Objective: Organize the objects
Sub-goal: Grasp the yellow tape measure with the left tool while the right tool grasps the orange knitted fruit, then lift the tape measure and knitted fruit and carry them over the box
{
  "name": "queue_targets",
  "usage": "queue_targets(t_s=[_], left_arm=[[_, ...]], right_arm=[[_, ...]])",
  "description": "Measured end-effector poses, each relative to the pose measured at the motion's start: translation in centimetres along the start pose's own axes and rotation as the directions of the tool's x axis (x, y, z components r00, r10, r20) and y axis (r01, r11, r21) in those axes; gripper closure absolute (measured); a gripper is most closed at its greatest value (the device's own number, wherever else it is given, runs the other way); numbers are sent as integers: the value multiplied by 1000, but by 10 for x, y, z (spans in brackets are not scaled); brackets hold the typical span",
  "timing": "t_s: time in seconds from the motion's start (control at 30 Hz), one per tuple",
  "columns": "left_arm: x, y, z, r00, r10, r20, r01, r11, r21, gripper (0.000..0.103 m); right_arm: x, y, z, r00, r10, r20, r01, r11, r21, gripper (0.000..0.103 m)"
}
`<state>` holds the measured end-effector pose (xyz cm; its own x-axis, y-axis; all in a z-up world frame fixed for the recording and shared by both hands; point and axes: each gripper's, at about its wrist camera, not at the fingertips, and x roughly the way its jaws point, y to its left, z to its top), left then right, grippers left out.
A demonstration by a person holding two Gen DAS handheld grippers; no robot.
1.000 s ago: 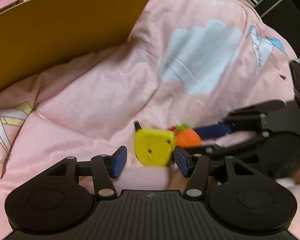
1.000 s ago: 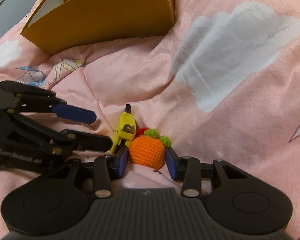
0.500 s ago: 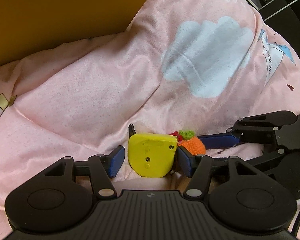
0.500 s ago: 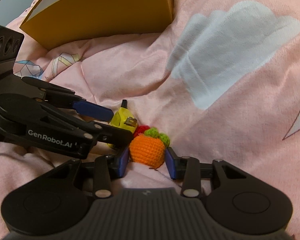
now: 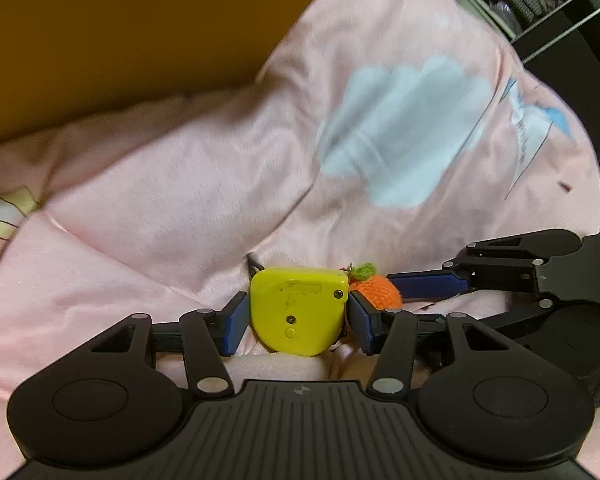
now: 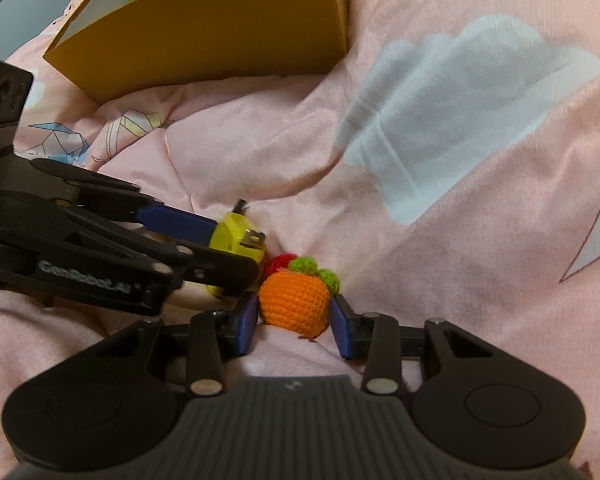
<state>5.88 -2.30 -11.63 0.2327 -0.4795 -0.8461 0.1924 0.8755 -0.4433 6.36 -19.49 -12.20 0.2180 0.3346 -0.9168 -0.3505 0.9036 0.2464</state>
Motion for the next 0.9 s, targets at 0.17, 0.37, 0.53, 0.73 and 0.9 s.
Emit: queue_targets(t_s=[0.17,0.37,0.53,0.73,0.9], left_arm=[[-33,4,4,993,9,115,-8,1000,-9,42],[-65,-8,13,964,34,263,-41,999,21,42],[-89,-14,20,928,42,371,-53,998,18,42],[-114,-19,35,886,78,457,-89,996,2,42],[-125,-17,51,865,137,484,-139,990,-32,42]], right_arm=[[-18,4,7,998,-4,61,6,1000,-28,62],[-47,15,27,984,-2,176,19,996,-92,62],[-76,29,46,960,-1,281,49,985,-165,62],[-97,45,68,926,0,377,97,966,-238,62],[-104,52,87,903,-9,429,138,953,-269,62]])
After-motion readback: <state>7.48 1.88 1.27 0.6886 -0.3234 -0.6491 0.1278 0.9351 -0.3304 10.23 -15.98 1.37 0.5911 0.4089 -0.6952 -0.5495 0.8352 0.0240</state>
